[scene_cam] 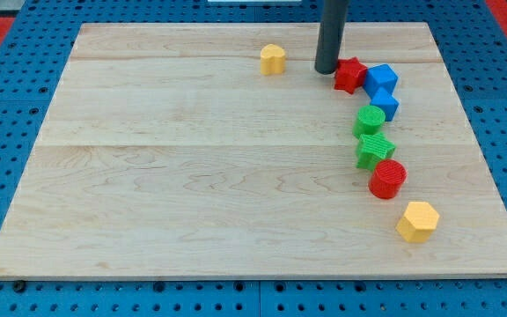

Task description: Slide yellow heart to red star

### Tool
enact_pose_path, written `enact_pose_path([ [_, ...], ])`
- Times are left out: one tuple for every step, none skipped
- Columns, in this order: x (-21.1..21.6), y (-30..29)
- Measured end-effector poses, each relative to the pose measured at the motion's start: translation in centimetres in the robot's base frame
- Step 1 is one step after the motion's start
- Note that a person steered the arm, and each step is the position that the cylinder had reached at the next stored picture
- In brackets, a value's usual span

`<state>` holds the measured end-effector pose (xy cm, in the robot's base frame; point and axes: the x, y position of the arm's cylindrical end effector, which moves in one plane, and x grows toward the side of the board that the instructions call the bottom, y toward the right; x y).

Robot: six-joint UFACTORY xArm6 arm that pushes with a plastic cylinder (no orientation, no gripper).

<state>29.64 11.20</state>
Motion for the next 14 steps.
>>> enact_pose_path([
  [-0.6, 1.4],
  [-0.6, 0.9],
  [1.6, -2.1],
  [4.5, -7.8],
  [4.6, -14.3],
  [3.4, -16.7],
  [1.8, -15.6],
  [0.5, -13.6],
  [-0.3, -12.2],
  [-0.5, -8.9],
  [-0.5, -8.2],
  [-1.0, -12.5],
  [-2.4, -12.2],
  [-3.4, -8.6],
])
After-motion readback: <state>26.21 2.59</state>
